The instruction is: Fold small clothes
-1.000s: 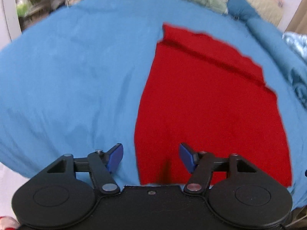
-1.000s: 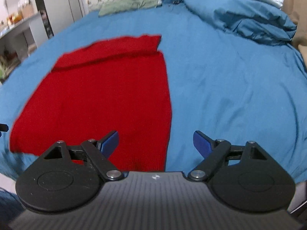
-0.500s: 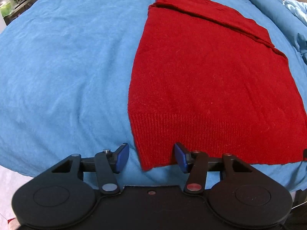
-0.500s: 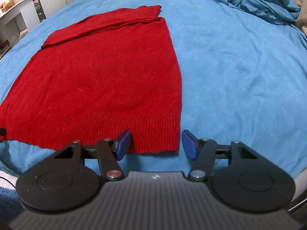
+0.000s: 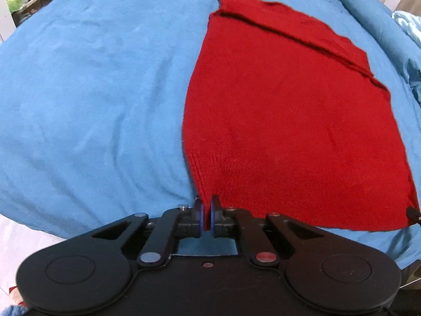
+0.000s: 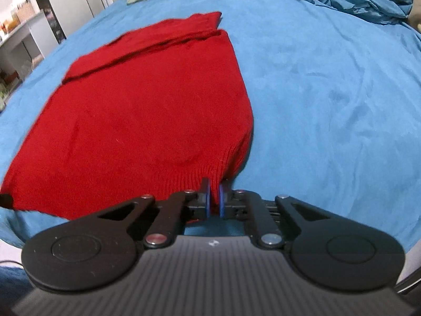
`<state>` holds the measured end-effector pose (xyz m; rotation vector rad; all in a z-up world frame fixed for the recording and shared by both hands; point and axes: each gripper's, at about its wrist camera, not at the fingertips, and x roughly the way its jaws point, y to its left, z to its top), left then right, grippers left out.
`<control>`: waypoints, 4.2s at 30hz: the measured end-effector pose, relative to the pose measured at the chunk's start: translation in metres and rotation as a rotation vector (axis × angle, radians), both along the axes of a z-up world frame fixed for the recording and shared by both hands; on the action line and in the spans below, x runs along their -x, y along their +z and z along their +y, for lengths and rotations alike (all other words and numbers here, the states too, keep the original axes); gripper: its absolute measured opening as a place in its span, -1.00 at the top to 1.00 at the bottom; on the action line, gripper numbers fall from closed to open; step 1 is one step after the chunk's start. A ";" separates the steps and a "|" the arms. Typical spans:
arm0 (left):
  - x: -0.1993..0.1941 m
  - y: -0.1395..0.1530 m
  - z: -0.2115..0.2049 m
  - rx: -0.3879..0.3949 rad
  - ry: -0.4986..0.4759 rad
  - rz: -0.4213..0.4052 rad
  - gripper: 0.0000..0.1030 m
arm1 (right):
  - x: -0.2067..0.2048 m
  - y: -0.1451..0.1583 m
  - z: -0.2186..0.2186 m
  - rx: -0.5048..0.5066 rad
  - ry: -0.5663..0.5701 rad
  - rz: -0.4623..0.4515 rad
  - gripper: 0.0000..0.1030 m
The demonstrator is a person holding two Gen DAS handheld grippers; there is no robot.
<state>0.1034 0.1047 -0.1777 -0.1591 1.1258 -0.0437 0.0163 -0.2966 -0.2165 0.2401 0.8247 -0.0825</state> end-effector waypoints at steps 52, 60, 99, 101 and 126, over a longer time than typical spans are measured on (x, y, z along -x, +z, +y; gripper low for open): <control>-0.335 0.054 -0.053 0.023 0.006 -0.620 -0.27 | -0.386 0.051 -0.059 -0.115 0.006 -0.411 -0.98; -0.335 -0.006 -0.057 0.039 -0.077 -0.397 -0.29 | -0.391 0.002 -0.014 0.003 0.078 -0.223 -0.98; -0.333 -0.015 -0.168 -0.041 -0.280 -0.289 -1.00 | -0.301 -0.032 -0.030 0.118 -0.066 -0.230 -0.55; -0.334 -0.017 -0.172 -0.069 -0.295 -0.283 -1.00 | -0.302 -0.031 -0.026 0.130 -0.031 -0.229 -0.25; -0.243 0.044 0.025 -0.077 -0.032 -0.301 -1.00 | -0.407 0.038 0.213 -0.407 0.661 -0.149 0.53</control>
